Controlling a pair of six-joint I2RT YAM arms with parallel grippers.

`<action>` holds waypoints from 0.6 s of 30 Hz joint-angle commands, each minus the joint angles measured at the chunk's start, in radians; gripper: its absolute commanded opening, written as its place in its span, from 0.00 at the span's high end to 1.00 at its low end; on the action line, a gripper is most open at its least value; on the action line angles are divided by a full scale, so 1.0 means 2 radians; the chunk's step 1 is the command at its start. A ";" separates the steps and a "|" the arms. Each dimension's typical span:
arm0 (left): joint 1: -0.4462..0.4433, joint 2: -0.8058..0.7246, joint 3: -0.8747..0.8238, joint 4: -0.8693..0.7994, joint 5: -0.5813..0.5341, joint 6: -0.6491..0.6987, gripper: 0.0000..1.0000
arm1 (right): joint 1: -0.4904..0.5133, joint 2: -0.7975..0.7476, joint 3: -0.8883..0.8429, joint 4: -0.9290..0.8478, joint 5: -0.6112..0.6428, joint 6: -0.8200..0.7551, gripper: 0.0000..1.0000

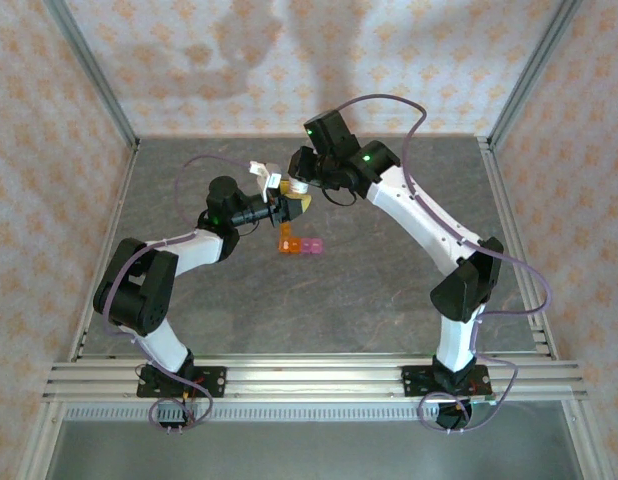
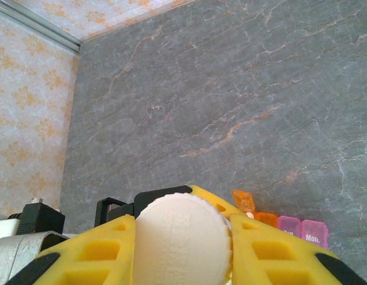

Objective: Sort the pills into containers

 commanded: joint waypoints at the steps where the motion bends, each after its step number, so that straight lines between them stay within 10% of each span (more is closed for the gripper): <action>1: -0.003 -0.009 0.011 0.055 -0.006 0.005 1.00 | 0.026 -0.003 -0.003 -0.009 -0.033 0.018 0.67; 18: -0.003 -0.008 0.012 0.053 -0.007 0.006 1.00 | 0.024 0.009 0.035 -0.032 -0.023 -0.006 0.47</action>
